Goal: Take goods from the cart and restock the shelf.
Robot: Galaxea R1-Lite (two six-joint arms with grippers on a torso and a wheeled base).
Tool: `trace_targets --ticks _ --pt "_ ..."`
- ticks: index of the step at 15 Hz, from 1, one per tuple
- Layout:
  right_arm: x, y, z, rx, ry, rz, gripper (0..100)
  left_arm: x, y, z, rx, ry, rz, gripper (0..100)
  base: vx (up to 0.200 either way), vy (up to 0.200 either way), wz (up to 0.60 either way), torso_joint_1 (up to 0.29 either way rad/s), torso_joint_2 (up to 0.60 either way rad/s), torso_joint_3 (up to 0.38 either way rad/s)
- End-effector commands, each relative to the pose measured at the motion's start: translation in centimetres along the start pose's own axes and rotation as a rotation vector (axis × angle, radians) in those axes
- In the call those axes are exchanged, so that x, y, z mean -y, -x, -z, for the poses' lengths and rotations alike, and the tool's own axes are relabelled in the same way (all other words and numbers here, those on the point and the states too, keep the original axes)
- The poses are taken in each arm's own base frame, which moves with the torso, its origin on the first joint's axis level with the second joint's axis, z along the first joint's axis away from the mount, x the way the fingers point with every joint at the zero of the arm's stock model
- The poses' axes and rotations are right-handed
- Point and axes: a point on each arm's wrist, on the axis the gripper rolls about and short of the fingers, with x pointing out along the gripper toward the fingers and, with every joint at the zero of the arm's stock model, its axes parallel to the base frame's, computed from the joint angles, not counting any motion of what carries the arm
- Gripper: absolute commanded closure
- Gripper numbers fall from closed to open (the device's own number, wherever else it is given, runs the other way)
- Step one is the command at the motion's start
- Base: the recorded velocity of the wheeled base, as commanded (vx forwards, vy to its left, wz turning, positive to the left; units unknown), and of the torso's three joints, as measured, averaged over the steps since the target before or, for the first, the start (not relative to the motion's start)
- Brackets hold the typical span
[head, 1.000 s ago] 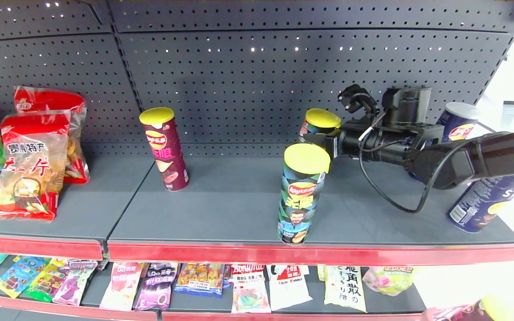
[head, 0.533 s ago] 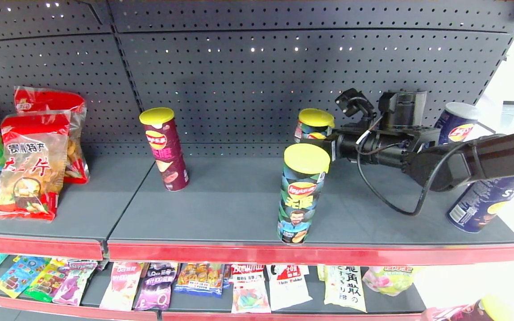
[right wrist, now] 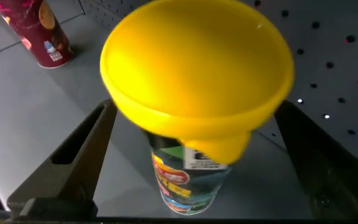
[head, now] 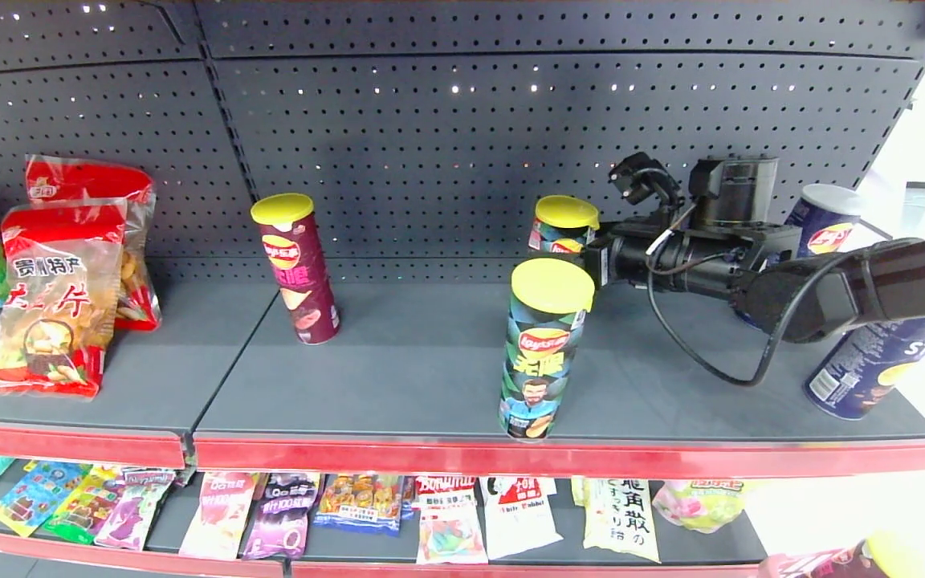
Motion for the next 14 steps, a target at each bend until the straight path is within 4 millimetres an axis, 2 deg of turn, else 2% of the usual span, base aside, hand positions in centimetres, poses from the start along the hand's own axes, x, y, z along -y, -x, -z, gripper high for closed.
trace_targets --ticks 1,6,9,11,14 --pt "0.0 1.8 -1.1 0.023 0.003 0.015 0 0.0 0.0 0.0 -0.001 0.000 0.000 0 0.000 0.000 0.00 0.000 0.00 0.000" --pt "-0.7 6.3 -0.8 -0.002 -0.042 0.043 0 0.0 0.0 0.0 -0.003 0.000 0.000 0 0.000 0.000 0.00 0.000 0.00 0.000" --pt "-0.6 8.8 0.2 -0.030 -0.060 0.077 0 0.0 0.0 0.0 -0.004 0.000 0.000 0 0.000 0.000 0.00 0.000 0.00 0.000" --pt "-0.6 11.7 1.0 -0.050 -0.079 0.116 0 0.0 0.0 0.0 -0.006 0.000 0.000 0 0.000 0.000 0.00 0.000 0.00 0.000" --pt "-2.0 14.7 2.5 -0.071 -0.101 0.049 0 0.0 -0.1 0.0 -0.009 0.001 0.000 0 0.000 0.000 0.00 0.000 0.00 0.000"
